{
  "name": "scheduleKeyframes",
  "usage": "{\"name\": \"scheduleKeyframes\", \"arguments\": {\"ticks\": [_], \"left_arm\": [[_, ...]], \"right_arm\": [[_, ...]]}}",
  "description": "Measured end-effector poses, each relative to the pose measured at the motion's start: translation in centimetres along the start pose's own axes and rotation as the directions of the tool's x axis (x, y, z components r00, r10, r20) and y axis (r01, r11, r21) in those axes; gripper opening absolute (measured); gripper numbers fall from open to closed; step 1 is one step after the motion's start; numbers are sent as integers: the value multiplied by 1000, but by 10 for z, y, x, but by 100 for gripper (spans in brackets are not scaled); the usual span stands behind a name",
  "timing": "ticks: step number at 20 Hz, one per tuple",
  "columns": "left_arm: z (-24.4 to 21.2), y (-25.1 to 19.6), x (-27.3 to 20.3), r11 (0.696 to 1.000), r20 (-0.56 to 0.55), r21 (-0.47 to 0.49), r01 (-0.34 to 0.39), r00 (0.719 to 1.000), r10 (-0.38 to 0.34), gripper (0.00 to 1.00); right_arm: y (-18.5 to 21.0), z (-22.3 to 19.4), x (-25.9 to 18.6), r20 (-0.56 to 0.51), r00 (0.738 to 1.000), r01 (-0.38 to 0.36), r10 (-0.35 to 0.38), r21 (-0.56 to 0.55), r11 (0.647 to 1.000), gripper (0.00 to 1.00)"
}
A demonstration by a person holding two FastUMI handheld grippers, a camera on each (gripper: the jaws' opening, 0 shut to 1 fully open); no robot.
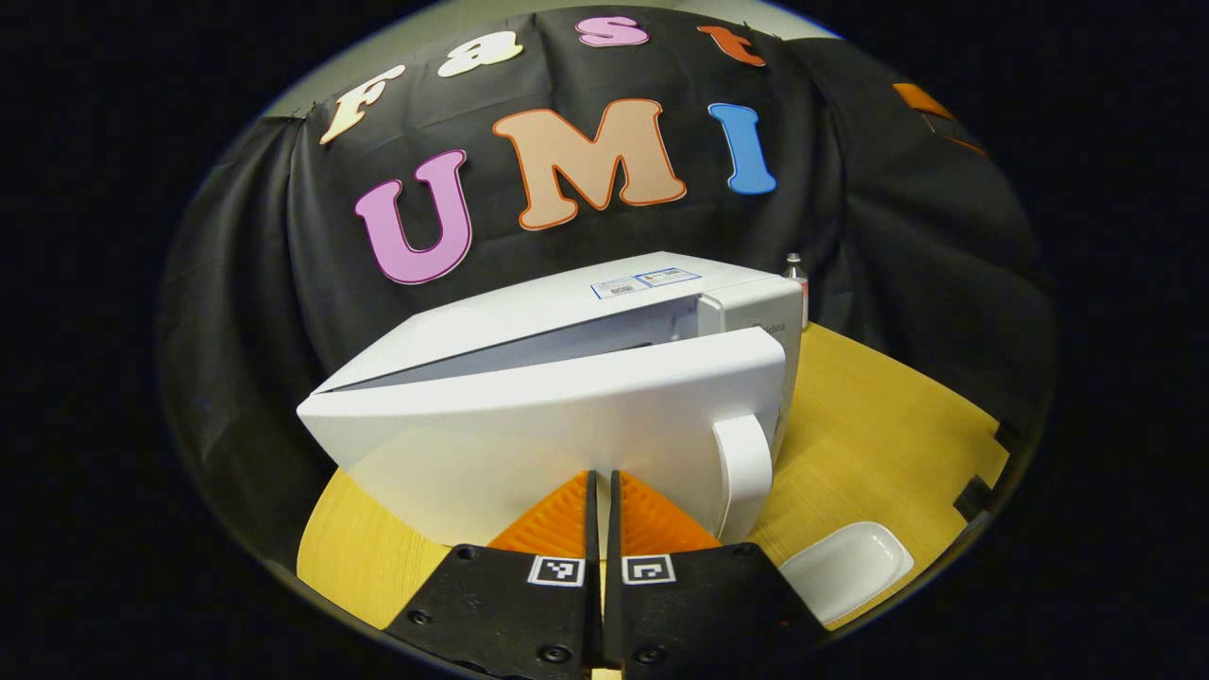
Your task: Open the microwave oven with the left hand, put the food in, and close the microwave oven.
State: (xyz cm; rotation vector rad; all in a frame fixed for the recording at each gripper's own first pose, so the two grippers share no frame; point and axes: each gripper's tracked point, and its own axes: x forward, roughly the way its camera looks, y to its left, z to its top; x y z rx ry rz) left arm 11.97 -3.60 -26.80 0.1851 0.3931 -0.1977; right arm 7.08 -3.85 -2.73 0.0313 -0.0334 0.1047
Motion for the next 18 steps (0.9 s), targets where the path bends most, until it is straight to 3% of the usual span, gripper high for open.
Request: {"name": "scheduleKeyframes", "arguments": {"ticks": [11,15,18], "left_arm": [[26,-6,29,990,29,-141,-13,999,17,0],[31,-8,33,988,32,-148,-33,999,38,0],[34,-9,34,988,46,-152,-40,998,47,0]], "right_arm": [[-15,-2,0,-17,1000,14,-14,-10,1000,96],[-18,0,1,-13,1000,18,-18,-8,1000,100],[-22,5,-1,-3,1000,26,-26,-3,1000,96]]}}
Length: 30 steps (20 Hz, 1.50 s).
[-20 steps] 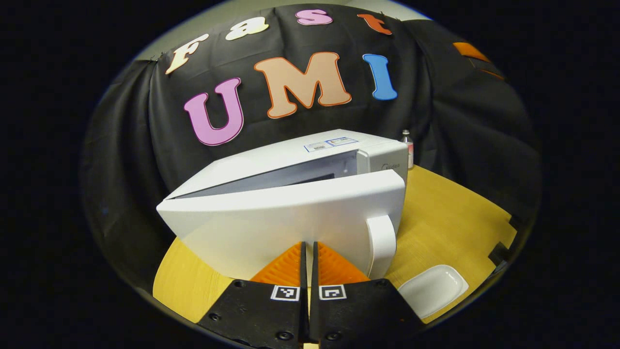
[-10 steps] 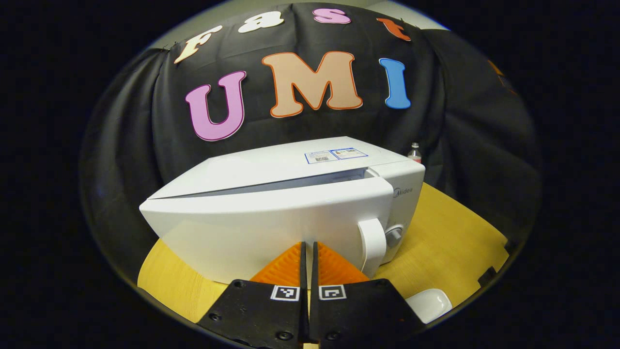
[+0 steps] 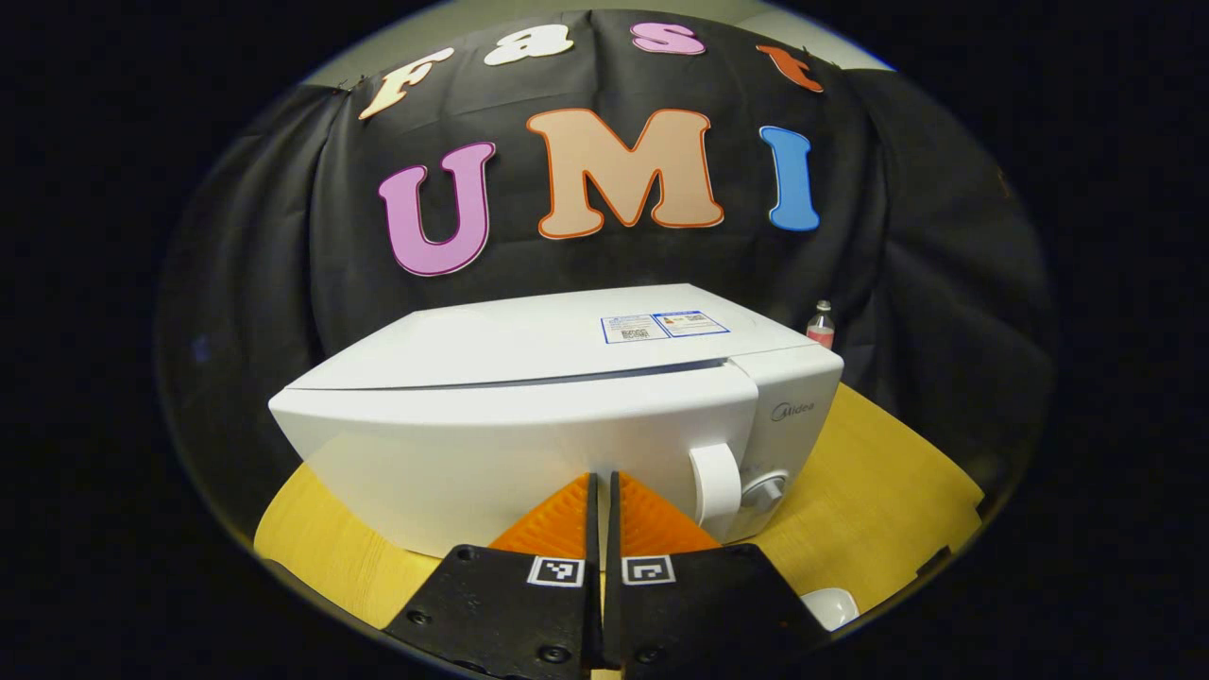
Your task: Open the microwave oven with the left hand, put the food in, and close the microwave oven.
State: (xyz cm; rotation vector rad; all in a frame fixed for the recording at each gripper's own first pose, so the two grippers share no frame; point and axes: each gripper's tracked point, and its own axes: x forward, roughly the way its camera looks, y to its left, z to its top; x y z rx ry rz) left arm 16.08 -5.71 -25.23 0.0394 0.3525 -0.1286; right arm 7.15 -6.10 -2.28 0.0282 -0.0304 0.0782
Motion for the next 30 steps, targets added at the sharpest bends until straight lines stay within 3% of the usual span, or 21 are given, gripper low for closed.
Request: {"name": "scheduleKeyframes", "arguments": {"ticks": [10,16,19,24,25,29,30], "left_arm": [[-8,-11,3,999,-36,-24,25,999,-26,1],[13,-20,-25,999,14,7,52,999,-52,1],[41,-35,-60,995,82,1,103,991,-103,1],[101,-22,-114,996,182,22,87,979,-89,1],[111,-16,-124,997,200,8,83,976,-82,1],[135,6,-152,997,209,-70,42,978,-27,1],[140,4,-157,994,210,-88,71,976,-51,1]], "right_arm": [[12,0,-6,-20,999,-38,38,13,999,96],[8,0,-16,-16,1000,-25,25,-14,1000,96],[7,1,-20,-17,1000,-21,21,-19,1000,100],[9,1,-22,-23,999,-24,23,-13,1000,96],[8,3,-23,-18,1000,-22,22,-9,1000,100],[18,5,-23,-16,999,-34,34,-9,999,96],[21,7,-22,-13,999,-42,42,-18,999,100]]}}
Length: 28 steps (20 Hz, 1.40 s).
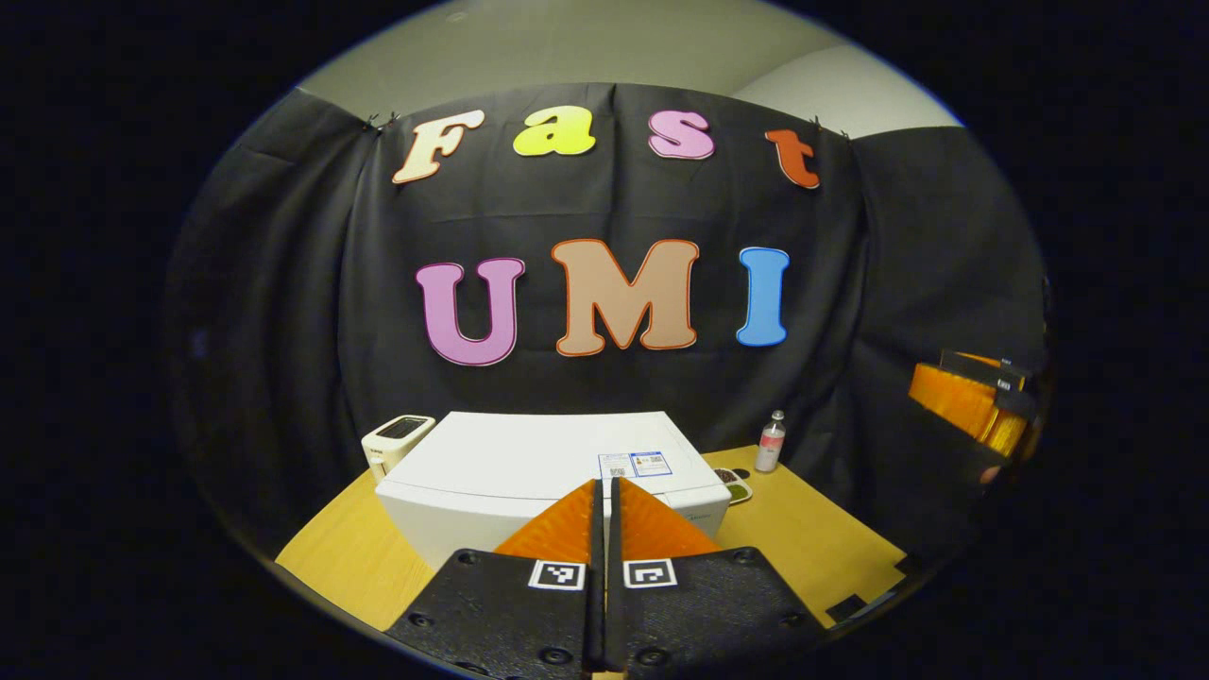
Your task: Open the microwave oven with the left hand, put the food in, and close the microwave oven.
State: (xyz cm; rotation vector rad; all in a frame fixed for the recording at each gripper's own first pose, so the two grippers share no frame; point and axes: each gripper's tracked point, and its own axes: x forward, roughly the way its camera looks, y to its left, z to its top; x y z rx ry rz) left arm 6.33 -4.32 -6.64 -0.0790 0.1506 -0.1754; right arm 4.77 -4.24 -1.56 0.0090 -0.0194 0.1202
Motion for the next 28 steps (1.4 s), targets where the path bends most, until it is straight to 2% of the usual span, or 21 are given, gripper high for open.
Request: {"name": "scheduleKeyframes", "arguments": {"ticks": [1,2,3,5,6,11,12,14,21,28], "left_arm": [[2,-9,-2,999,-1,-34,40,999,-40,3],[4,-11,-7,997,3,-61,51,999,-51,24],[5,-5,-13,997,5,-66,32,999,-32,42],[8,9,-22,999,6,-39,-15,1000,15,99],[13,12,-23,999,23,-32,-27,999,28,96],[36,18,-35,998,52,-34,-46,997,48,96],[40,22,-38,998,58,-18,-59,996,60,93],[48,24,-41,997,71,8,-74,995,74,96],[56,5,-49,999,92,44,-30,995,26,94],[64,7,-52,998,125,45,-41,992,35,96]], "right_arm": [[3,2,1,4,1000,-7,7,-10,1000,100],[6,2,2,9,1000,-16,16,-20,1000,100],[9,3,2,13,1000,-23,24,-29,999,100],[10,1,3,11,1000,-29,29,-38,999,96],[11,1,3,11,999,-32,32,-33,999,97],[15,10,8,30,998,-57,57,-18,998,96],[14,12,9,35,998,-57,58,-23,998,96],[13,15,7,42,998,-52,53,-18,998,96],[11,15,5,48,998,-44,45,-14,999,96],[9,14,-3,44,999,-32,33,-13,999,96]]}}
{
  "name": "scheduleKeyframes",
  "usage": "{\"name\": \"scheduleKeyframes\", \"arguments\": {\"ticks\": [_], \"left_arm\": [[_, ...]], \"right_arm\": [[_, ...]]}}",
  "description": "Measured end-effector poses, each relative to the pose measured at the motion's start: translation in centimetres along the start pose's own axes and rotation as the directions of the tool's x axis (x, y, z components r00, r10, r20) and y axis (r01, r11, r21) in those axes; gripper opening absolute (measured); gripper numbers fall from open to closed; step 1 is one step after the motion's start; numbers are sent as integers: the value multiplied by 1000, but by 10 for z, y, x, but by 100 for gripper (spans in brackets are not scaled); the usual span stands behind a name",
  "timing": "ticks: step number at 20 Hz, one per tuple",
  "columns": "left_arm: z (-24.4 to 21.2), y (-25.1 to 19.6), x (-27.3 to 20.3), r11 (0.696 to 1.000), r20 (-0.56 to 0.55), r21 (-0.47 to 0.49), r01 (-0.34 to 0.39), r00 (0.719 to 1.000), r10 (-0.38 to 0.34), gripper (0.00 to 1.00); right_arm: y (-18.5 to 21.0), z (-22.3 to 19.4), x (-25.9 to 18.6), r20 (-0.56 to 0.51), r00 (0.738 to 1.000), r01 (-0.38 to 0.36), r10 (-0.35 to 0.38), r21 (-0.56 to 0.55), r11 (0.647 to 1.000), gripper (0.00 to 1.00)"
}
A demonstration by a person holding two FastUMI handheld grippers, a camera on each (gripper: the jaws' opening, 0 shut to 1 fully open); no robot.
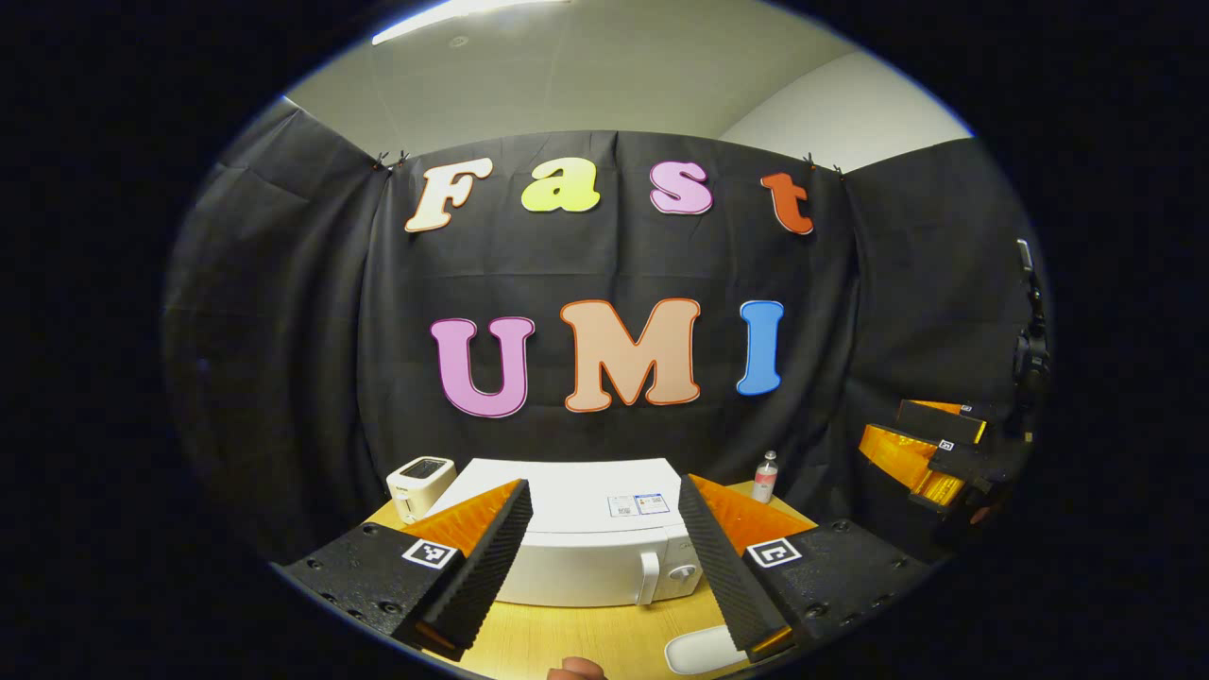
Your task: Open the microwave oven with the left hand, put the food in, and close the microwave oven.
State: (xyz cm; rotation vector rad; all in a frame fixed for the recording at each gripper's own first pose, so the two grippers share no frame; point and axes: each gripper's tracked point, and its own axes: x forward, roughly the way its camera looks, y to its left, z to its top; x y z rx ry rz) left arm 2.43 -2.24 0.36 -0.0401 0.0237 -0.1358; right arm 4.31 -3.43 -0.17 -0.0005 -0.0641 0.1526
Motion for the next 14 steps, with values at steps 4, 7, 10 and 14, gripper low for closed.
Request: {"name": "scheduleKeyframes", "arguments": {"ticks": [4,7,10,14], "left_arm": [[1,5,-2,1000,1,-3,-7,1000,7,94],[3,7,-5,1000,8,5,-6,1000,6,93],[6,8,-8,1000,22,26,-9,1000,8,93],[7,13,-9,999,23,40,-18,1000,17,95]], "right_arm": [[4,2,-4,1,1000,0,0,14,1000,100],[7,0,-6,-11,1000,-5,6,14,1000,96],[9,-1,-10,-15,1000,-7,8,15,1000,96],[9,0,-10,-15,1000,-8,8,23,1000,96]]}}
